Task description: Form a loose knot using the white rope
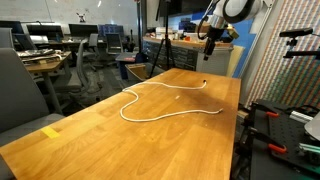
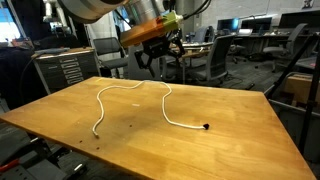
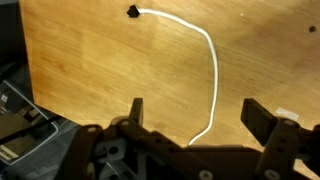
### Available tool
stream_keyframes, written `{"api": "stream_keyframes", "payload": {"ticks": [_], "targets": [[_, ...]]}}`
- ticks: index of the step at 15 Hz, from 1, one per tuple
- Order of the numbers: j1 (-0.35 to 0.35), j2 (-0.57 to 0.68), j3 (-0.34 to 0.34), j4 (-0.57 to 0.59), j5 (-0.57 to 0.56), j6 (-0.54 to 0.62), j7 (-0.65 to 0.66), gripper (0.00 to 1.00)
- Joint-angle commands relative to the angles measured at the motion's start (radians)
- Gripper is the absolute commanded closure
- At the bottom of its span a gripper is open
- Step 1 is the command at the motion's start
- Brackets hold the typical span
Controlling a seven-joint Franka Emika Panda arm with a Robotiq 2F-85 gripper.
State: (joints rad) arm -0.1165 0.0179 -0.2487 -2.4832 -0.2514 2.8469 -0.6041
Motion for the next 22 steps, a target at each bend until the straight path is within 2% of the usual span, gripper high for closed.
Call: {"api": "stream_keyframes", "payload": {"ticks": [1,2,4,5,6,9,10,11,13,15,16,17,18,20,22], "targets": [[-0.068,0.11,-0.03,0.011,-0.281,0.147,0.08,0.0],[-0.018,0.139,-0.105,0.016,-0.366,0.179,0.116,0.0],[-0.021,0.189,-0.13,0.01,-0.498,0.191,0.162,0.0],[-0.02,0.201,-0.125,0.008,-0.511,0.121,0.13,0.0],[-0.074,0.166,-0.076,-0.001,-0.47,0.139,0.135,0.0],[-0.083,0.191,-0.067,0.001,-0.477,0.138,0.135,0.0],[-0.094,0.192,-0.047,0.009,-0.461,0.09,0.083,0.0],[-0.095,0.199,-0.012,0.009,-0.361,0.002,-0.004,0.0],[-0.112,0.219,0.04,0.056,-0.302,-0.158,-0.07,0.0],[-0.083,0.228,0.043,0.112,-0.312,-0.318,-0.082,0.0],[-0.086,0.221,0.06,0.127,-0.269,-0.344,-0.071,0.0],[-0.096,0.215,0.088,0.144,-0.167,-0.409,-0.086,0.0],[-0.088,0.212,0.058,0.093,-0.265,-0.321,-0.043,0.0],[-0.087,0.212,0.078,0.124,-0.2,-0.38,-0.059,0.0],[-0.086,0.226,0.094,0.125,-0.168,-0.348,-0.049,0.0]]}}
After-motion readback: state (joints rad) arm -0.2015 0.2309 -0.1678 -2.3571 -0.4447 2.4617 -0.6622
